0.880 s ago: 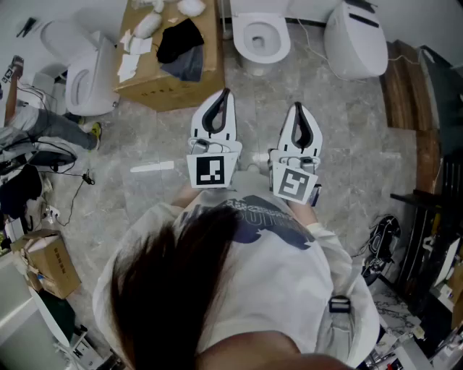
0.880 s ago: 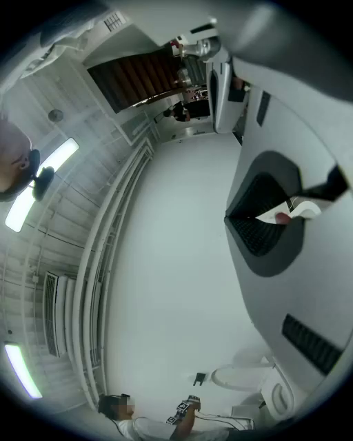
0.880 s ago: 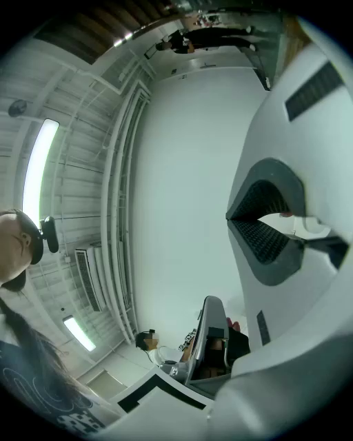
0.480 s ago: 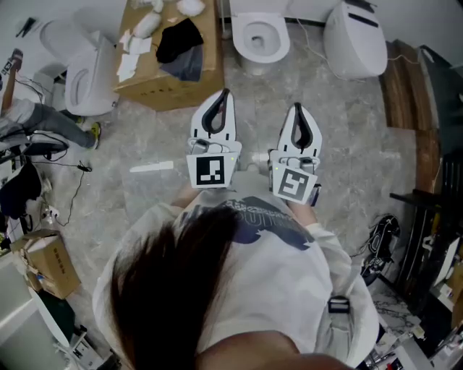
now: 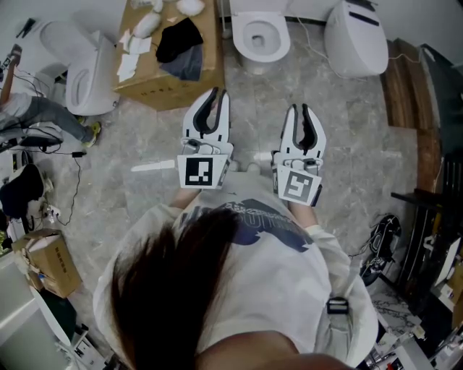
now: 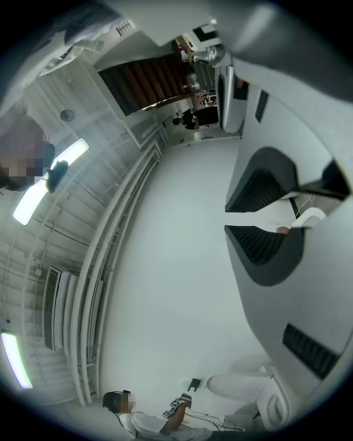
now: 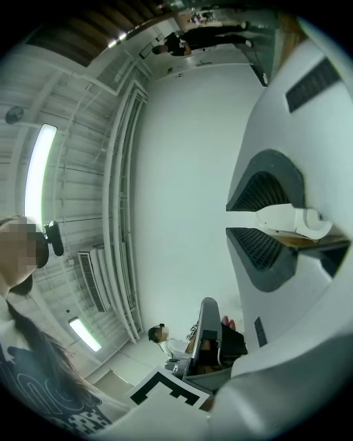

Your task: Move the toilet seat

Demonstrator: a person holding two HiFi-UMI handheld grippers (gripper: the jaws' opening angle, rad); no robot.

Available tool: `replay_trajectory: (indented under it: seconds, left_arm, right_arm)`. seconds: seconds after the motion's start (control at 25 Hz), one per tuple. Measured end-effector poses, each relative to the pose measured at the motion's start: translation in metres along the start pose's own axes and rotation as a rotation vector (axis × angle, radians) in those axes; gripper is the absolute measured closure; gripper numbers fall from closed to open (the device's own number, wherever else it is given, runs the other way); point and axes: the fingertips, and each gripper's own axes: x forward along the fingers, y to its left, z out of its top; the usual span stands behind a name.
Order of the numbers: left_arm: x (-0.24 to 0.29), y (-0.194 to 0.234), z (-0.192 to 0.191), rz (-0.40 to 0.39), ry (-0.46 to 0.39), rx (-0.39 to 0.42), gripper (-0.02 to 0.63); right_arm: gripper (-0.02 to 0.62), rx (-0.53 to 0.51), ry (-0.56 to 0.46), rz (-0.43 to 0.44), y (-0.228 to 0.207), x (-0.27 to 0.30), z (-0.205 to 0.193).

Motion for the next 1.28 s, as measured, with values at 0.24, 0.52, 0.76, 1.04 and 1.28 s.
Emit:
replay_trajectory:
  seconds: [0.24, 0.52, 0.76, 1.04, 1.28]
  left_arm:
    - [0.007, -0.007, -0.005, -0.025, 0.016, 0.0, 0.548]
    - [0.023, -0.025, -0.013, 0.0, 0.025, 0.008, 0.551]
    - [0.044, -0.042, -0.024, 0.021, 0.046, 0.032, 0.581]
    - [0.077, -0.029, -0.042, 0.051, 0.082, 0.033, 0.604]
    - [0.123, 0.003, -0.059, 0.054, 0.093, 0.043, 0.606]
  right_arm:
    - [0.497, -0.009, 0.009, -0.006, -0.015, 0.001, -0.006]
    - [0.57, -0.011, 0.022, -0.007, -0.04, 0.006, -0.014]
    - [0.584, -0.007, 0.038, 0.021, -0.07, 0.016, -0.026]
    - [0.584, -0.009, 0.059, 0.011, -0.092, 0.05, -0.048]
    - [0.584, 0.002, 0.077, -0.008, -0.098, 0.103, -0.071]
